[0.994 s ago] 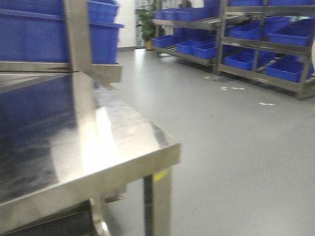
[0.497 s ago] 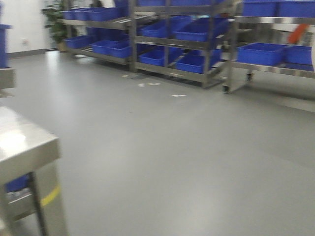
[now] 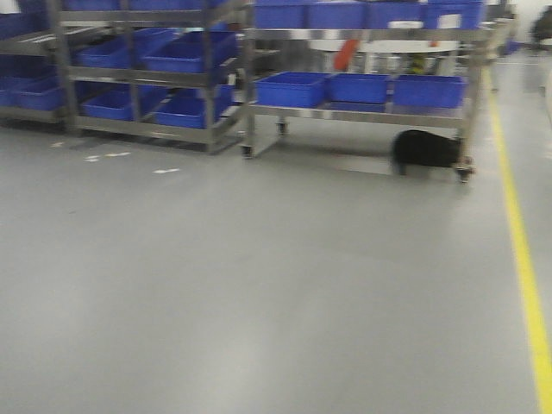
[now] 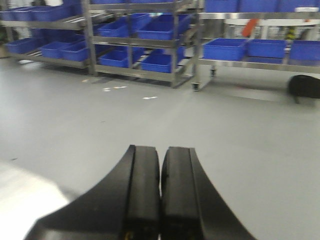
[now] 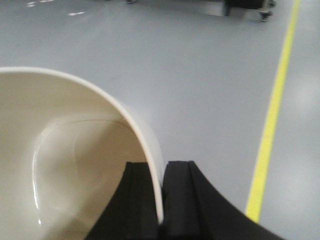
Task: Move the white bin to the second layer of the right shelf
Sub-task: 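Drive the base away from the table holding the bin in the right gripper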
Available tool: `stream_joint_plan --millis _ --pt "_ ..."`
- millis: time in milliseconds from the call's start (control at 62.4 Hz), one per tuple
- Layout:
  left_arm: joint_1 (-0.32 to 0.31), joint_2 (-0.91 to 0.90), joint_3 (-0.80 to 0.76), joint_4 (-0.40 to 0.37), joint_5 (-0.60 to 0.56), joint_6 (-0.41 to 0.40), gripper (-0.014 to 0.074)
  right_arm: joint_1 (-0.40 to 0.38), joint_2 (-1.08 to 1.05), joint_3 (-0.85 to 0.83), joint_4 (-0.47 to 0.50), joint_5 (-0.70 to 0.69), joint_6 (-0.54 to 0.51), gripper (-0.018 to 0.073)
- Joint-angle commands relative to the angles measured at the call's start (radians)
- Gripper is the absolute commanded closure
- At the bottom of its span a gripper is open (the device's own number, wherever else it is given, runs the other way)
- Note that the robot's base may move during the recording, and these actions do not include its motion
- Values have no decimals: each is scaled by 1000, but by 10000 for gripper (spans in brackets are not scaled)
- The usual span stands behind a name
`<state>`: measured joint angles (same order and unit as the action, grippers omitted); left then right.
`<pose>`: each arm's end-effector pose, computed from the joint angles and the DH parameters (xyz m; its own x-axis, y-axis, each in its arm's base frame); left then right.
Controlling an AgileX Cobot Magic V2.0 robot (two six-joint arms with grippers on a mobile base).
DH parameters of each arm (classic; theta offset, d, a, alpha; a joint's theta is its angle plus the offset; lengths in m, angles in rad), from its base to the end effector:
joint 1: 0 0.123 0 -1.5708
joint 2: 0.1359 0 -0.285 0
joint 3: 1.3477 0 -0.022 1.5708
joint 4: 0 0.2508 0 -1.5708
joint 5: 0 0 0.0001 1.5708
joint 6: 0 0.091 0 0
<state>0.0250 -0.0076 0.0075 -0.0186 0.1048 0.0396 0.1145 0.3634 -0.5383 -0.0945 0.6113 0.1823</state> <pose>0.0562 0.0012 0.2016 -0.0180 0.0207 -0.9996 -0.0227 0.9995 0.0211 0.0718 0.0033 0.3147 -0.3427 0.0658 -0.9371 -0.0278 0.9964 0.0801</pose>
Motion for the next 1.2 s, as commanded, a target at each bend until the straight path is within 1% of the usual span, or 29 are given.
stream_joint_plan --millis 0,1186 --pt "-1 -20 29 -8 -83 -5 512 -4 6 -30 -11 -94 2 504" --pt "-1 -20 29 -8 -83 -5 512 -4 6 -30 -11 -94 2 504"
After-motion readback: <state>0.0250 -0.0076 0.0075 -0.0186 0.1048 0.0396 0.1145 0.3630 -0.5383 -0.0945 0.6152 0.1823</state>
